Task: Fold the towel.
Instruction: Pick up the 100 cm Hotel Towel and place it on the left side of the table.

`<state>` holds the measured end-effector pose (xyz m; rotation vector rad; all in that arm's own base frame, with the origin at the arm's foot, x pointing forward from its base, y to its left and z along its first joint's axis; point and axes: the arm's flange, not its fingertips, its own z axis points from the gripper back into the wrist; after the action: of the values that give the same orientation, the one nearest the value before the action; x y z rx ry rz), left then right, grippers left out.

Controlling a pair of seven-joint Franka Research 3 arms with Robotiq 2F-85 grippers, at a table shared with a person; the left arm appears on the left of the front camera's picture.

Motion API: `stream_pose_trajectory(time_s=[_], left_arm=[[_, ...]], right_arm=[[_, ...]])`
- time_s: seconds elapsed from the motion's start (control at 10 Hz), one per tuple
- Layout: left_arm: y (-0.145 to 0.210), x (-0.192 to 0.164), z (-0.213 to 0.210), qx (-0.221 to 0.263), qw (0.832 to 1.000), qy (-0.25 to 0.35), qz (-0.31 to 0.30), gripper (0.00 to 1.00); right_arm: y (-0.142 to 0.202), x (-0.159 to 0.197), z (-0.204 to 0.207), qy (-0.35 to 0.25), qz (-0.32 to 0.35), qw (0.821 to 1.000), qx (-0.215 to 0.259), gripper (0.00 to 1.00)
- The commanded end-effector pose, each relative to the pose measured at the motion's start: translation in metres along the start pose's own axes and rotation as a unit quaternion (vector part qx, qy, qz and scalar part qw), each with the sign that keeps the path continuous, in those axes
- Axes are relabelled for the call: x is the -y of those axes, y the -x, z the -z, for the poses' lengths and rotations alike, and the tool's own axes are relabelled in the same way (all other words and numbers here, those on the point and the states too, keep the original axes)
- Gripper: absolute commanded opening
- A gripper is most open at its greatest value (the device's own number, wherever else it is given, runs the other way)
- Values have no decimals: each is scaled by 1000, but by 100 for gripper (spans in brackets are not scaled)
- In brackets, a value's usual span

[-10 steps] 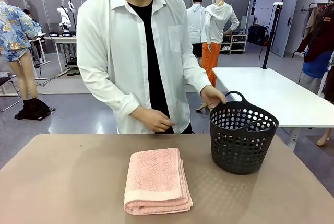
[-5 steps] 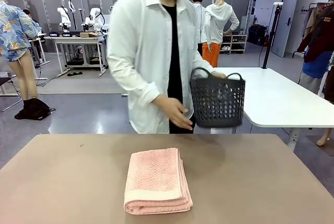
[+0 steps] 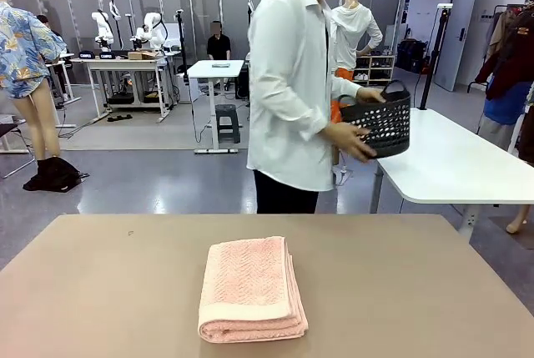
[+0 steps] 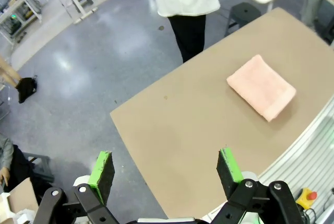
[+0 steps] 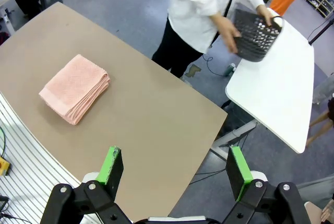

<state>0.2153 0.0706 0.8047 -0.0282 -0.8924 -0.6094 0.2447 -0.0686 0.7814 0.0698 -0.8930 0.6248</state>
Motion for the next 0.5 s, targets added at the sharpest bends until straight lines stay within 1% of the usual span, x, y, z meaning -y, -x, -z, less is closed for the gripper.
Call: stream_pose_trajectory(time_s=[0.0,0.1,0.2,0.4], left_arm=[[-5,-10,41,-39,997,55,-32,100],[-6,-10,76,-64,993,94,-41,100],[-7,-7,109,-81,988,119,-56,100],[-5,4,179,-96,975,171,-102,100]], right_arm=[[1,0,-1,2,8,1000,1,100],[1,0,-1,2,8,1000,1,100],[1,0,-1,2,8,1000,1,100],[1,0,-1,2,8,1000,1,100]])
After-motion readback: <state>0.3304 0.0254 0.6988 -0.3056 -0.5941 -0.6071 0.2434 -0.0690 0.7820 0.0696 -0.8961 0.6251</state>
